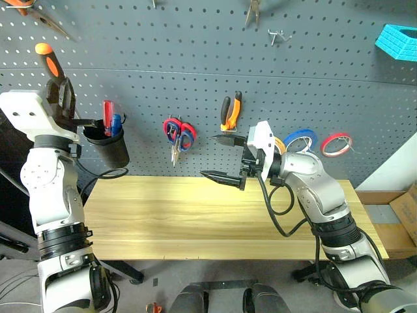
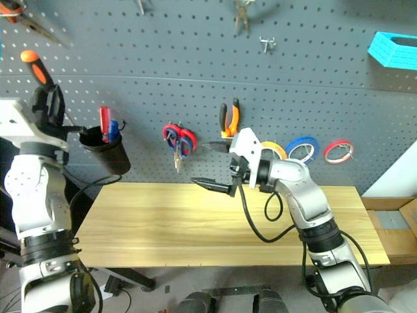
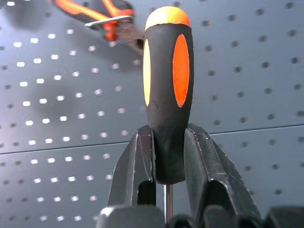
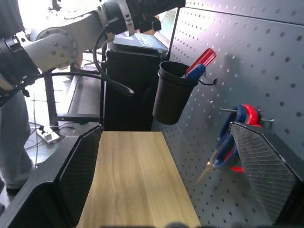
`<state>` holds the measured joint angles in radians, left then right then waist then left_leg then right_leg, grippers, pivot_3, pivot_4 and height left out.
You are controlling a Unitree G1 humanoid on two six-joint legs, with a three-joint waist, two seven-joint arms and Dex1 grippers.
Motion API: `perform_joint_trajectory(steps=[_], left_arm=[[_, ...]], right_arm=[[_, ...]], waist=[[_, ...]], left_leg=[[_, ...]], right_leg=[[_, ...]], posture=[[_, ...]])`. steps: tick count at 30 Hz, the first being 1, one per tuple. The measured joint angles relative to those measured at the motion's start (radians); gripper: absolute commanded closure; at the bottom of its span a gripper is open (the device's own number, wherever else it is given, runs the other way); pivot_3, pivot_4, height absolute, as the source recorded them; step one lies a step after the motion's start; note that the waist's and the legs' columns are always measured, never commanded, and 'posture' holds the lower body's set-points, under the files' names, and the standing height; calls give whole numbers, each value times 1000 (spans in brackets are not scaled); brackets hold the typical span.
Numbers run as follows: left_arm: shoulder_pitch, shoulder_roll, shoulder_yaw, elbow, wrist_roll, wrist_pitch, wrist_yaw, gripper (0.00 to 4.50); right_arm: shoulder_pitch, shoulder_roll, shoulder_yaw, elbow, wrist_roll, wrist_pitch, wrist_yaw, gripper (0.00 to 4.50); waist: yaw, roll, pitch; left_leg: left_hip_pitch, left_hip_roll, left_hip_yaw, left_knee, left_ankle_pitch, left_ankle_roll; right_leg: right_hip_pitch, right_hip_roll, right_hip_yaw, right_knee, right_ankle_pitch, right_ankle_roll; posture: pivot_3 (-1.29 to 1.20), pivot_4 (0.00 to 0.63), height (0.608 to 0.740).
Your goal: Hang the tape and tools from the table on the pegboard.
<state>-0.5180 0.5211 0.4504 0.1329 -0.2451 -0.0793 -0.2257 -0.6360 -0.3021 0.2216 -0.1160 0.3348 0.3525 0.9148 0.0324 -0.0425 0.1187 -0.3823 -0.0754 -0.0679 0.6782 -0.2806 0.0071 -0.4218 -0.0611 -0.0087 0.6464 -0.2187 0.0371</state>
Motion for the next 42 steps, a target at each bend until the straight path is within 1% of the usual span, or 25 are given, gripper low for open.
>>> perform_joint_trajectory(steps=[6,11,13,14,20,22,24,26,28,30,33,35,37,39,40,42], left_arm=[[-13,1,-17,40,1,-10,-3,4007],[-7,-3,-33,41,-6,105,5,4007],[7,-12,-34,41,-14,134,5,3249],[15,-13,-37,41,-14,135,-1,2992],[42,-13,-43,21,-22,134,-6,938],[53,-13,-43,-10,-35,134,-15,938],[72,-13,-35,-70,-78,143,-43,938],[108,-10,-33,-155,-125,158,-88,938],[170,-7,-36,-263,-205,214,-141,938],[274,-5,-56,-384,-295,291,-204,938],[461,-5,-117,-491,-343,362,-272,938],[522,-10,-133,-505,-346,384,-285,938],[561,-32,-137,-509,-319,375,-265,938],[590,-85,-152,-481,-265,342,-233,938],[603,-122,-169,-446,-232,318,-213,938],[625,-164,-200,-382,-178,284,-191,938]], right_arm=[[9,-4,0,-3,0,4,-2,0],[9,-2,0,-3,-1,4,-8,0],[9,-3,0,-3,-2,4,-11,0],[9,-3,0,-3,-2,4,-11,0],[9,-4,1,-3,-4,4,-12,0],[8,-4,1,1,-4,4,-11,0],[8,-4,8,3,-4,4,-5,0],[8,-4,9,4,-4,4,1,0],[9,-9,9,4,-1,5,8,0],[16,-16,7,4,0,5,19,0],[48,-16,-20,15,0,4,-19,0],[73,-11,-53,27,-2,1,-61,0],[123,3,-100,35,-1,-9,-120,0],[199,36,-173,48,16,-5,-193,0],[248,54,-211,65,28,5,-238,0],[327,58,-246,106,29,8,-289,0]], waist=[[-10,1,-5],[-11,1,-5],[-11,1,-5],[-11,1,-5],[-10,1,-5],[-10,1,-5],[-10,1,-5],[-10,1,-5],[-10,2,-5],[-10,2,-5],[-9,4,-5],[-8,5,-4],[-3,7,-5],[3,11,-7],[7,14,-7],[9,14,-7]], left_leg=[[1,0,0,0,0,0],[1,0,0,0,0,0],[1,0,0,0,0,0],[1,0,0,0,0,0],[1,0,0,0,0,0],[1,0,0,0,0,0],[1,0,0,0,0,0],[1,0,0,0,0,0],[1,0,0,0,0,1],[1,0,0,0,-1,1],[2,0,0,-1,-2,4],[3,0,-1,-1,-3,5],[6,0,-2,-1,-3,5],[12,-1,-2,-2,-4,6],[18,-1,-1,-3,-5,8],[19,-1,0,-2,-6,9]], right_leg=[[0,0,0,1,0,0],[0,0,1,1,0,0],[0,0,0,1,0,0],[0,0,1,1,0,0],[0,0,1,1,0,0],[0,-1,1,1,0,0],[0,-3,1,1,0,0],[0,-3,1,1,0,0],[0,-4,2,1,0,0],[1,-4,2,0,0,0],[1,-4,4,1,0,-1],[2,-3,3,1,0,-1],[2,-3,2,0,0,-2],[9,-2,2,-2,0,-2],[16,-1,2,-4,-1,-2],[17,-1,2,-3,-2,-2]], posture=[[44,48,740],[43,56,740],[45,57,740],[45,57,740],[60,64,740],[61,65,740],[67,67,740],[73,70,740],[74,76,740],[74,76,740],[68,82,740],[66,79,740],[58,78,740],[46,74,740],[46,74,740],[45,69,740]])
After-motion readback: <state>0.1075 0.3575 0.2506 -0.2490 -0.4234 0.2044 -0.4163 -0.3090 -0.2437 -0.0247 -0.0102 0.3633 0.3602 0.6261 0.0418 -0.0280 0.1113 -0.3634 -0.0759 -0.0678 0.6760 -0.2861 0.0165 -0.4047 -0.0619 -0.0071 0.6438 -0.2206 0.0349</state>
